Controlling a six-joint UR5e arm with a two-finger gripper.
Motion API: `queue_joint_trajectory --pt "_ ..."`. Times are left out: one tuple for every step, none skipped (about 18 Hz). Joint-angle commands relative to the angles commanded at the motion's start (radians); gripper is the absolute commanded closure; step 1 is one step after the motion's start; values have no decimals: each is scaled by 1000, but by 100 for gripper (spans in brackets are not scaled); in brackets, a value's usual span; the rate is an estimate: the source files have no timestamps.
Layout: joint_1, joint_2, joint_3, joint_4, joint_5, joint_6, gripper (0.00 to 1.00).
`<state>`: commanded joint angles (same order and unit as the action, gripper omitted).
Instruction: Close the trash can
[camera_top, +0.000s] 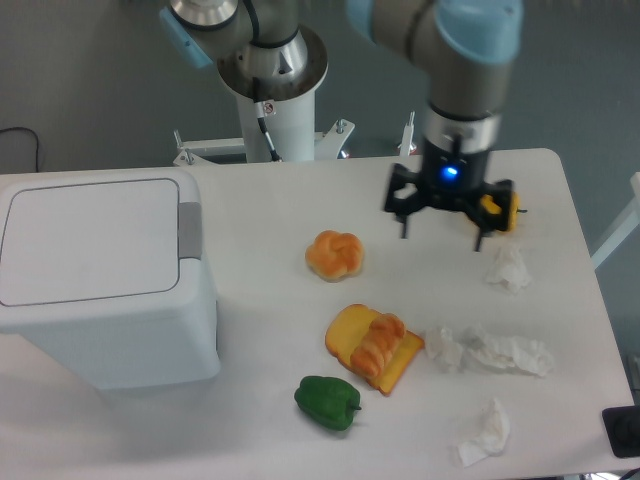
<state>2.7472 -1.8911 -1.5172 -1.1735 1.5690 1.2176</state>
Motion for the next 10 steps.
queue_joint_trajectory --pt "20 -28 11 0 26 34 0" --pt "43 -55 29 2 35 65 0" --pt "64 -86 58 2 36 100 0" --pt "84 -112 93 -2 37 140 0" --pt "91 -135 119 -2 36 172 0" --pt "91 -158 138 -2 37 203 0" --pt "91 -173 150 -2 39 226 0" --pt "92 -180 160 0 37 243 0" --pt "106 -189 173 0 31 259 0" --pt "123 -192 184 0 23 276 0"
